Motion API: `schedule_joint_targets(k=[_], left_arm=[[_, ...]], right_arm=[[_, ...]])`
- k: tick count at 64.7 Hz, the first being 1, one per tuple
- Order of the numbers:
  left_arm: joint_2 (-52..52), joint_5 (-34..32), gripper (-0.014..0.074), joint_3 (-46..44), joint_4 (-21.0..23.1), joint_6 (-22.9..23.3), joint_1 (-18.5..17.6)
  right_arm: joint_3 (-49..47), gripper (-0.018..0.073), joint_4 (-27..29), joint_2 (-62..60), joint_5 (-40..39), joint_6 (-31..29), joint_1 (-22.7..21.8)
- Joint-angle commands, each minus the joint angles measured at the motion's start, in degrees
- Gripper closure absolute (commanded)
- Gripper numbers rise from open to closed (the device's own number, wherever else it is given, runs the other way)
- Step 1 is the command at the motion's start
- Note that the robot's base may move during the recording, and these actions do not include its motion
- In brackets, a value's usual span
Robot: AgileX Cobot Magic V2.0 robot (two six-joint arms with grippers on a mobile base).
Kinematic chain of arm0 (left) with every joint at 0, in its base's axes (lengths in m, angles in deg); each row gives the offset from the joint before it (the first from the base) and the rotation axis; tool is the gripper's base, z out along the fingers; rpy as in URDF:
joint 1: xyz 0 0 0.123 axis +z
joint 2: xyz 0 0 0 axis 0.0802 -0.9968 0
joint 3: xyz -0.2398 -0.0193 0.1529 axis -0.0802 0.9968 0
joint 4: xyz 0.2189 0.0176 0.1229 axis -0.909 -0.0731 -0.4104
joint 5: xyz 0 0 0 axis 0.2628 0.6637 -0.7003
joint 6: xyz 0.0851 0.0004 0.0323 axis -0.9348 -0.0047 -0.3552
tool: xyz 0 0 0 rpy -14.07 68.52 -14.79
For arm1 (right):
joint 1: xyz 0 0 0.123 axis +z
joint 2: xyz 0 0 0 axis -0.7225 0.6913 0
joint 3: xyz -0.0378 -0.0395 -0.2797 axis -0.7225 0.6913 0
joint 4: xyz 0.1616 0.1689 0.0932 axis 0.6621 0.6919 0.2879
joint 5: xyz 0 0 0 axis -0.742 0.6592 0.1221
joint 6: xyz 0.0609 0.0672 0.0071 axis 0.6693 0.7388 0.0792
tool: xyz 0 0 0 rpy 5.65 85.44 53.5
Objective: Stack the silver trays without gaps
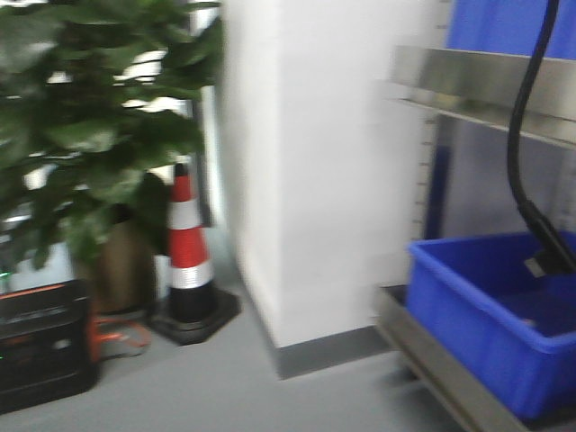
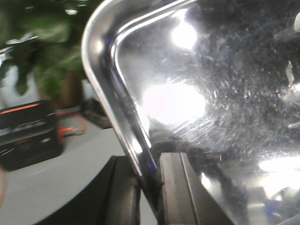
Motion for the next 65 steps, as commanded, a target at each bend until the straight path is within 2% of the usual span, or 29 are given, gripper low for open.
schedule_joint_targets(k=[1, 65], left_arm=[[-0.4, -9.1, 0.0613, -0.4, 1.1, -2.0, -1.8], [-0.4, -9.1, 0.0613, -0.4, 1.1, -2.0, -1.8]], right_arm=[[-0.3, 0.0614, 3.9, 0.3, -6.3, 1.9, 1.3], [-0.3, 0.0614, 3.8, 0.3, -6.2, 1.8, 1.3]])
